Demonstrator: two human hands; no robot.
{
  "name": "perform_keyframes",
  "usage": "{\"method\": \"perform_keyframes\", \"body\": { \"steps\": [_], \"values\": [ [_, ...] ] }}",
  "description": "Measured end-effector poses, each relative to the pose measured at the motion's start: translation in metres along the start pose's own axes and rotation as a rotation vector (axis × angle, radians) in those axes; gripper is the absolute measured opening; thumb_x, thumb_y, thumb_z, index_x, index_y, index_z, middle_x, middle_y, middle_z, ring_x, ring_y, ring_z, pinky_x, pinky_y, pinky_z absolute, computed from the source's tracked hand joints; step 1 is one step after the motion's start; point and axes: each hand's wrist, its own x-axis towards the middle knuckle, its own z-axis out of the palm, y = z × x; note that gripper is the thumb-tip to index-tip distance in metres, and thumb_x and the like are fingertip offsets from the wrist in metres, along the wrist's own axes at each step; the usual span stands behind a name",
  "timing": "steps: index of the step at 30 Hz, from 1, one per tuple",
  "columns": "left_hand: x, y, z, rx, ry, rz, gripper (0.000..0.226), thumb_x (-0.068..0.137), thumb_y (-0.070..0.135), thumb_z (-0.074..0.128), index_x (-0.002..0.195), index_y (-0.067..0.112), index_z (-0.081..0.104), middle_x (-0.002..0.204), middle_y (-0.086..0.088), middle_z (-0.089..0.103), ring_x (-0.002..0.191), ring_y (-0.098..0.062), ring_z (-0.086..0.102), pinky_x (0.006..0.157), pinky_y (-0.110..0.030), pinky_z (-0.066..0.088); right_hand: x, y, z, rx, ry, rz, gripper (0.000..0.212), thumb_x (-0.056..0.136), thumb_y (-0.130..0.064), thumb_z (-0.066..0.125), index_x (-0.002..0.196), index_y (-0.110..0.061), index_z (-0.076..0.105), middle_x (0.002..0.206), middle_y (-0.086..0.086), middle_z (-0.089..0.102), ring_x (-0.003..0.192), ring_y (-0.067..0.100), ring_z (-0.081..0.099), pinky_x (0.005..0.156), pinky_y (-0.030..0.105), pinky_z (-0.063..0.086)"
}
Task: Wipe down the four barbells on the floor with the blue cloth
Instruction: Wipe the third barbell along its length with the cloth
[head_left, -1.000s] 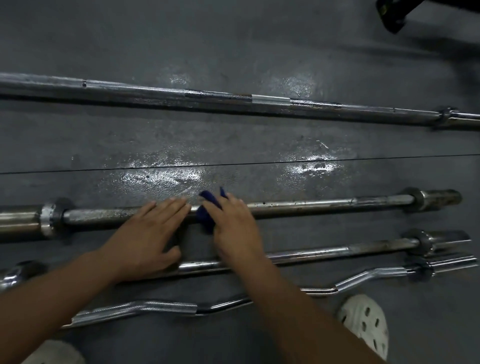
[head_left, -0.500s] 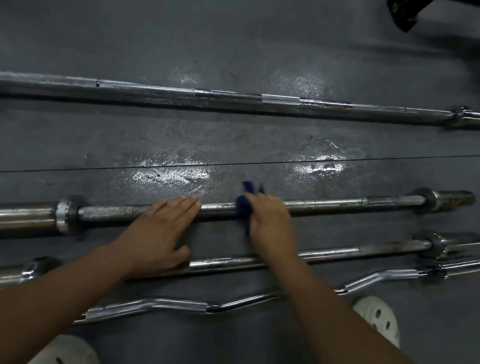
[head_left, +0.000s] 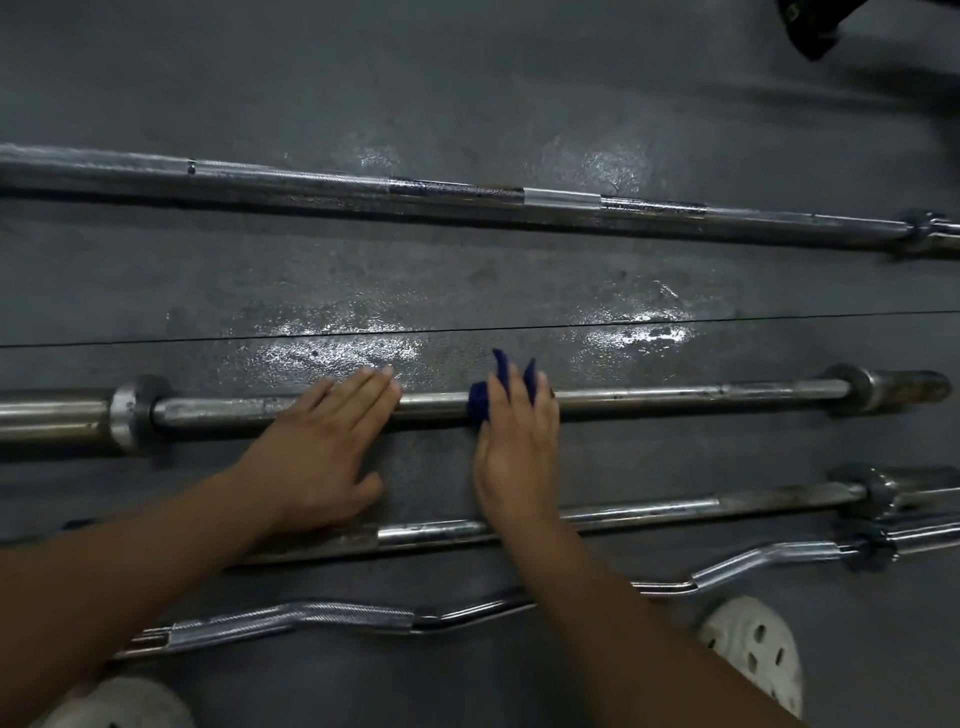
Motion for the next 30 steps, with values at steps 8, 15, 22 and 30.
{"method": "perform_keyframes", "body": {
  "steps": [8, 15, 22, 30],
  "values": [
    [-0.002, -0.010, -0.003, 0.018, -0.010, -0.061, 0.097, 0.077, 0.058, 0.041, 0.158, 0.011, 0.014, 0.165, -0.009, 0.009, 0.152, -0.023, 0.010, 0.120, -0.045, 0.010, 0.028, 0.086, -0.029, -0.054, 0.073, 0.133, 0.050, 0.086, -0.011, 0.039, 0.133, -0.012, 0.054, 0.140, 0.011, 0.052, 0.134, 0.037, 0.039, 0.109, 0.049, 0.034],
    [-0.004, -0.007, -0.003, 0.023, -0.030, -0.083, 0.099, 0.073, 0.055, 0.045, 0.157, 0.008, 0.020, 0.164, -0.011, 0.016, 0.151, -0.025, 0.016, 0.119, -0.046, 0.013, 0.017, -0.044, 0.008, -0.006, -0.079, -0.318, 0.047, 0.092, -0.021, 0.045, 0.138, -0.023, 0.050, 0.147, 0.000, 0.048, 0.138, 0.029, 0.035, 0.113, 0.046, 0.028],
    [-0.004, -0.017, -0.004, -0.021, -0.026, -0.025, 0.095, 0.078, 0.056, 0.043, 0.158, 0.013, 0.018, 0.164, -0.007, 0.014, 0.150, -0.020, 0.017, 0.119, -0.039, 0.010, 0.029, 0.083, -0.037, -0.007, 0.116, 0.212, 0.046, 0.082, -0.010, 0.043, 0.124, -0.015, 0.062, 0.128, 0.015, 0.061, 0.121, 0.037, 0.051, 0.103, 0.047, 0.041],
    [-0.001, -0.017, -0.009, -0.025, -0.030, -0.034, 0.095, 0.073, 0.057, 0.044, 0.155, 0.010, 0.028, 0.161, -0.010, 0.027, 0.147, -0.023, 0.027, 0.116, -0.037, 0.011, 0.020, -0.039, -0.005, -0.060, -0.140, -0.354, 0.048, 0.090, -0.025, 0.049, 0.138, -0.024, 0.049, 0.147, -0.002, 0.048, 0.139, 0.027, 0.034, 0.113, 0.044, 0.028]
  ]
}}
